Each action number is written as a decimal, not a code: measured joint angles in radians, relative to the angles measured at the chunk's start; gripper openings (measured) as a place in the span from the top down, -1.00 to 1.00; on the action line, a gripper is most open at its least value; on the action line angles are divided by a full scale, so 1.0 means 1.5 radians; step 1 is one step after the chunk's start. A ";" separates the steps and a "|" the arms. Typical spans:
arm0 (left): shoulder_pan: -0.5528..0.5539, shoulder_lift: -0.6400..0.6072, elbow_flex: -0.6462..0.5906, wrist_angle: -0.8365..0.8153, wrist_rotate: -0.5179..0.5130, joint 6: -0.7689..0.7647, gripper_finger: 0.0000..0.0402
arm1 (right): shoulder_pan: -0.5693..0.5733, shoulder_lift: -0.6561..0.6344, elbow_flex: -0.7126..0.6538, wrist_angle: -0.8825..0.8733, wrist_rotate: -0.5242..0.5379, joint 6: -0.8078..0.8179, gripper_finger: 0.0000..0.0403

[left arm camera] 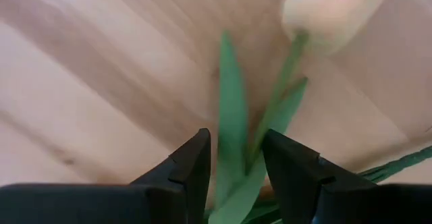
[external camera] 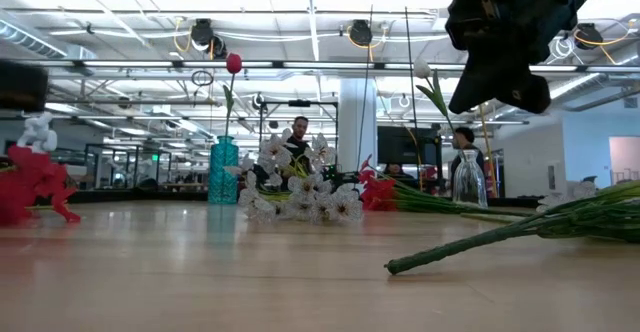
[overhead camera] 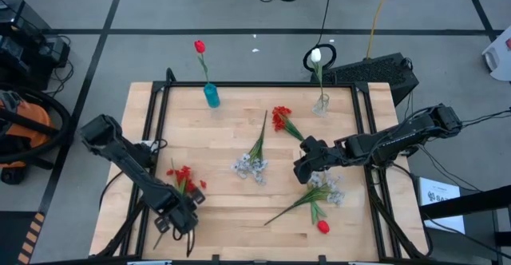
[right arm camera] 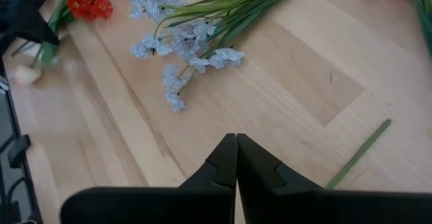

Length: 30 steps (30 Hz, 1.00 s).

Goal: Sort flowers into vase by color
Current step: Put the yellow flower into the transparent vase

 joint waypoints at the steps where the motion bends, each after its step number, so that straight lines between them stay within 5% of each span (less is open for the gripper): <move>1: 0.000 0.008 0.000 0.000 0.007 0.000 0.30 | 0.000 0.000 0.000 0.000 0.000 -0.007 1.00; 5: 0.001 0.025 0.002 0.000 0.037 -0.017 0.43 | 0.000 0.000 0.000 0.000 0.000 -0.032 1.00; 10: 0.021 0.021 0.017 0.008 0.092 -0.098 0.89 | 0.000 0.000 0.000 0.000 -0.001 -0.059 1.00; 17: 0.045 -0.024 0.059 0.004 0.090 -0.192 0.93 | 0.000 0.000 0.000 0.000 -0.001 -0.106 1.00; 22: 0.076 -0.094 0.110 -0.023 -0.062 -0.191 0.93 | 0.000 0.000 0.000 0.000 -0.001 -0.115 1.00; 30: 0.172 -0.221 0.158 0.069 -0.412 -0.185 0.93 | -0.001 0.000 0.000 0.000 -0.001 -0.161 1.00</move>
